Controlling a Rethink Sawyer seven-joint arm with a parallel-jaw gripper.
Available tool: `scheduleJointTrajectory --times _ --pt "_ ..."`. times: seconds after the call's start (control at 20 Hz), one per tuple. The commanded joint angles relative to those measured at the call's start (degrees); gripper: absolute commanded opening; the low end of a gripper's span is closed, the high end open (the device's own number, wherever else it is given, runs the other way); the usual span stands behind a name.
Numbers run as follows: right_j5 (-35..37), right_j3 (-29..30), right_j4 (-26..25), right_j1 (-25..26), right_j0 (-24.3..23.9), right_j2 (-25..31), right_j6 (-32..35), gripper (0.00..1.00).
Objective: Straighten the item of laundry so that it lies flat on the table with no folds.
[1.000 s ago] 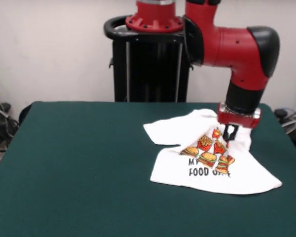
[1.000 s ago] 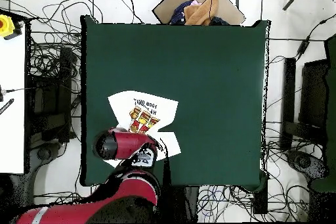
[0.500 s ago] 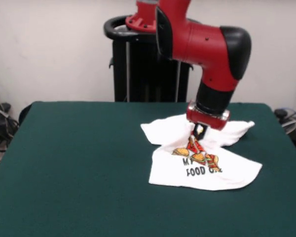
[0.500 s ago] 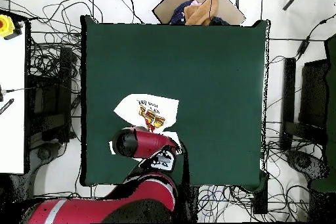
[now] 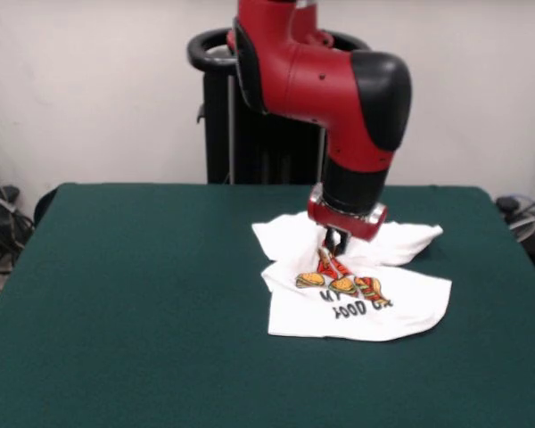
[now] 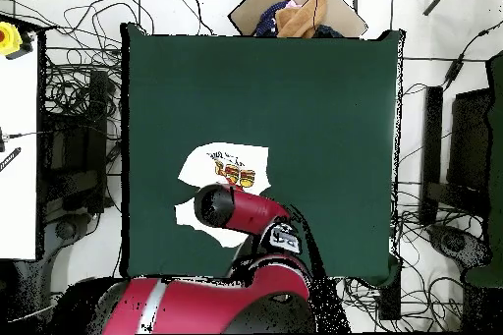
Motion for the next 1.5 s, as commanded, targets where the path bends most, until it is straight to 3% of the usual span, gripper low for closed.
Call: scheduleJointTrajectory --times 0.05,0.7,0.9,1.5 --pt "3.0 -0.2 0.8 1.2 -4.1 10.9 5.6 0.00" --pt "-1.8 3.6 3.9 3.5 -9.9 22.9 10.4 0.00" --pt "1.9 4.1 4.3 2.1 -9.7 22.7 10.3 0.00" --pt "0.0 5.5 7.1 1.7 -7.9 23.6 13.3 0.00"
